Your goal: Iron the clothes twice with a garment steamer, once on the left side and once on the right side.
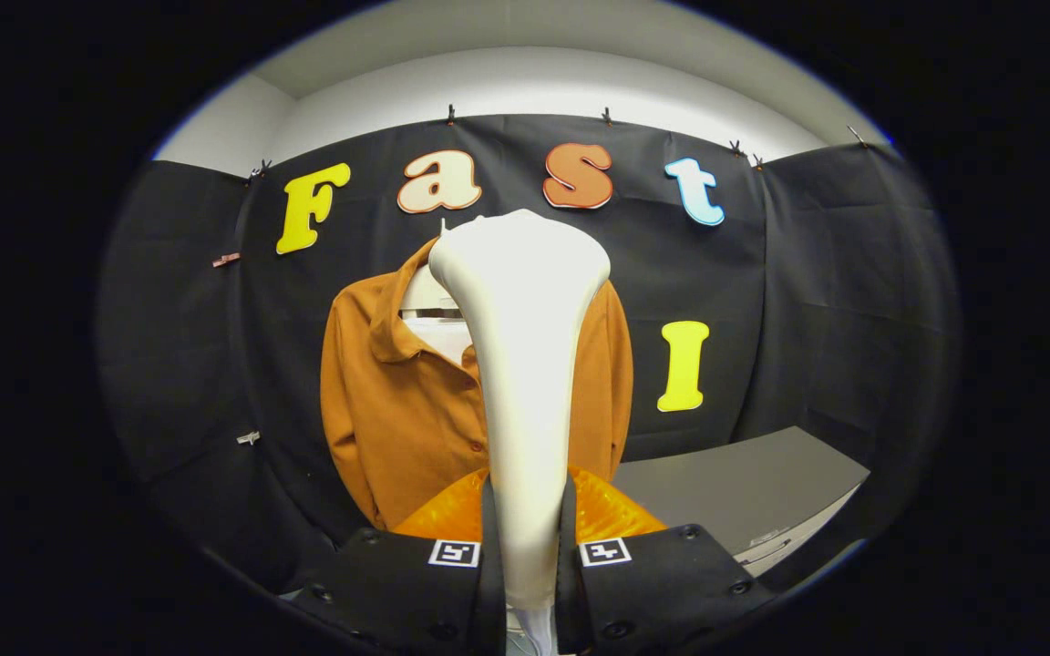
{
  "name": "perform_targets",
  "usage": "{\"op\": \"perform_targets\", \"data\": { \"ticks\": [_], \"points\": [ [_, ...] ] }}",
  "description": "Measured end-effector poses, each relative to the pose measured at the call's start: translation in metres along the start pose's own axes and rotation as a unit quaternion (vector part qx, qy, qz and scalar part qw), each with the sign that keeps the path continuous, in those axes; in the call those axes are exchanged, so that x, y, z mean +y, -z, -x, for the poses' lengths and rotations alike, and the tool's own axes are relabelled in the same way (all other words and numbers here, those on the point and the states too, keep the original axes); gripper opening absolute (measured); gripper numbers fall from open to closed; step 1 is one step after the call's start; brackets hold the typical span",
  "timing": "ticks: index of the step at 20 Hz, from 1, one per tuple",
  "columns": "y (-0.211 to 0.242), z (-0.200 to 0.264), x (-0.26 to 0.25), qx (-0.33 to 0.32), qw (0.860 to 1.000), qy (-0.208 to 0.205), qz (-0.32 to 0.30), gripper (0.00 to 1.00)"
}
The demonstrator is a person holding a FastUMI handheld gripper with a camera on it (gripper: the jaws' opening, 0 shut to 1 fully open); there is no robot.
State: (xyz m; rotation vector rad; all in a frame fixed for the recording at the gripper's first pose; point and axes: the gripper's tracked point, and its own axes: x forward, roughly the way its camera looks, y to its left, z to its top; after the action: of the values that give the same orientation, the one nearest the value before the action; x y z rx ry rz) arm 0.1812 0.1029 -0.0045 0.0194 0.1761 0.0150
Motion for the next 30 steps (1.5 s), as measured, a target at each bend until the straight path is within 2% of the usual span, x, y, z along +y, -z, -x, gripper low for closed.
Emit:
{"op": "perform_targets", "data": {
  "ticks": [6,13,20,24,30],
  "points": [
    [0.036,-0.034,0.009,0.014,1.000,0.021,0.006,0.25],
    [0.096,-0.077,-0.022,0.033,0.999,0.038,-0.001,0.25],
    [0.135,-0.123,-0.039,0.050,0.997,0.053,0.006,0.25],
    [0.155,-0.128,-0.036,0.052,0.997,0.056,0.012,0.25],
    [0.216,-0.130,-0.037,0.069,0.996,0.061,0.014,0.25]
  ]
}}
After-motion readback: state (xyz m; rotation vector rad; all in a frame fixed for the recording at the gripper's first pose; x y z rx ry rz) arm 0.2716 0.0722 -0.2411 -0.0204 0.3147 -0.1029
